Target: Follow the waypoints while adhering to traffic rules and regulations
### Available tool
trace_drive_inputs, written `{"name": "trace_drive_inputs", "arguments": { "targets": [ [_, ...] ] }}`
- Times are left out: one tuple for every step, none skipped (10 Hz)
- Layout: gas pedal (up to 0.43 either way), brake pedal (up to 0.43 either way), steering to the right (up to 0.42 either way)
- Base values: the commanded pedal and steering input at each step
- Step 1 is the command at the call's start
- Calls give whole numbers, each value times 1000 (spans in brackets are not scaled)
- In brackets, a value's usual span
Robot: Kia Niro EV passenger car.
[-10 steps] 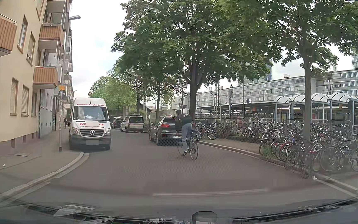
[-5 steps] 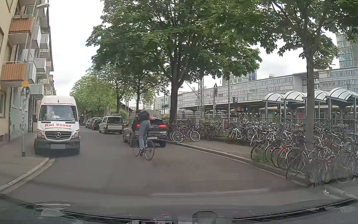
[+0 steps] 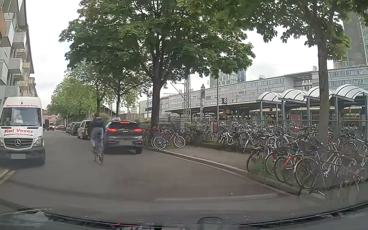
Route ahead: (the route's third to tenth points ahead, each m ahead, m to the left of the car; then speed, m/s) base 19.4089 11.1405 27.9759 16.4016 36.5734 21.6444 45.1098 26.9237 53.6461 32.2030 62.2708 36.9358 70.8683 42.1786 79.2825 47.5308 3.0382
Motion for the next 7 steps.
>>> {"name": "trace_drive_inputs", "arguments": {
  "targets": [
    [0, 18, 162],
    [0, 18, 138],
    [0, 24, 115],
    [0, 30, 91],
    [0, 49, 67],
    [0, 55, 48],
    [0, 61, 30]
  ]
}}
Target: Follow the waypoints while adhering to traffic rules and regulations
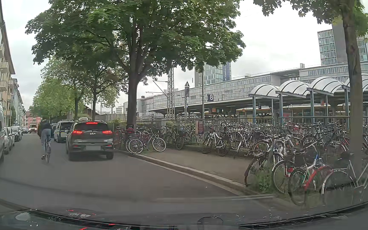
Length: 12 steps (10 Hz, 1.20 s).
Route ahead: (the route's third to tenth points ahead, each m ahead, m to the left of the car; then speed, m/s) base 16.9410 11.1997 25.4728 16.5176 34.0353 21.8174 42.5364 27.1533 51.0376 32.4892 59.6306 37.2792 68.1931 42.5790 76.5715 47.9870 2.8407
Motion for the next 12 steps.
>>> {"name": "trace_drive_inputs", "arguments": {
  "targets": [
    [0, 61, 9],
    [0, 61, -15],
    [0, 61, -36],
    [0, 61, -51],
    [0, 67, -58],
    [0, 67, -57],
    [0, 61, -51],
    [0, 61, -47],
    [0, 67, -43],
    [0, 61, -44],
    [0, 67, -52],
    [0, 73, -71]
  ]
}}
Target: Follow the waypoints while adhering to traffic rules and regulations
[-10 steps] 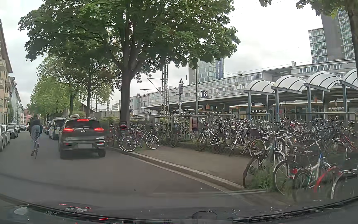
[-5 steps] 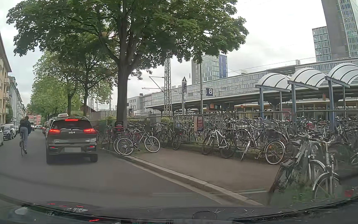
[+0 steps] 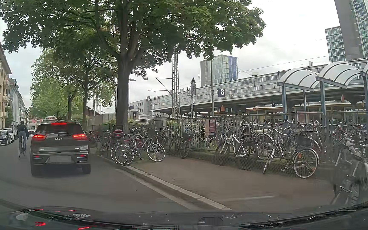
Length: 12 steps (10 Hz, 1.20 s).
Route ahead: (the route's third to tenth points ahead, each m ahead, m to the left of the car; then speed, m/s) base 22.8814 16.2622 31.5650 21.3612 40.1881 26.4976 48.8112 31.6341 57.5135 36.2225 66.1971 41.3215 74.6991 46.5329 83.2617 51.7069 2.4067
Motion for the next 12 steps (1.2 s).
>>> {"name": "trace_drive_inputs", "arguments": {
  "targets": [
    [0, 85, -97],
    [0, 104, -119],
    [0, 110, -150],
    [0, 116, -176],
    [0, 116, -205],
    [0, 122, -238],
    [0, 122, -276],
    [0, 128, -302],
    [0, 134, -340],
    [0, 146, -385],
    [0, 159, -429],
    [0, 183, -482]
  ]
}}
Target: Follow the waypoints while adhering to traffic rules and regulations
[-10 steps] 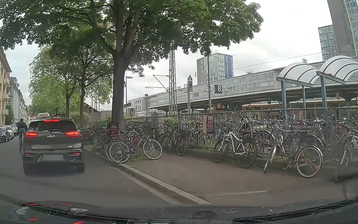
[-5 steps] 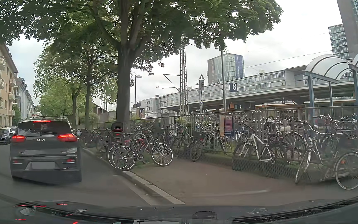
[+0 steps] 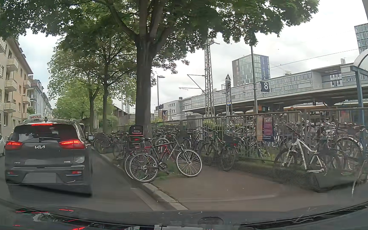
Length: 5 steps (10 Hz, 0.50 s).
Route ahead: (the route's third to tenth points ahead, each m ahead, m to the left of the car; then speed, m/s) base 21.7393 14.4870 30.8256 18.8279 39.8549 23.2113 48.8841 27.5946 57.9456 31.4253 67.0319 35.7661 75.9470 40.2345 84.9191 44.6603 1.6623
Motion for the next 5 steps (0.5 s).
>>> {"name": "trace_drive_inputs", "arguments": {
  "targets": [
    [0, 201, -542],
    [0, 213, -591],
    [0, 226, -651],
    [0, 238, -699],
    [0, 238, -735]
  ]
}}
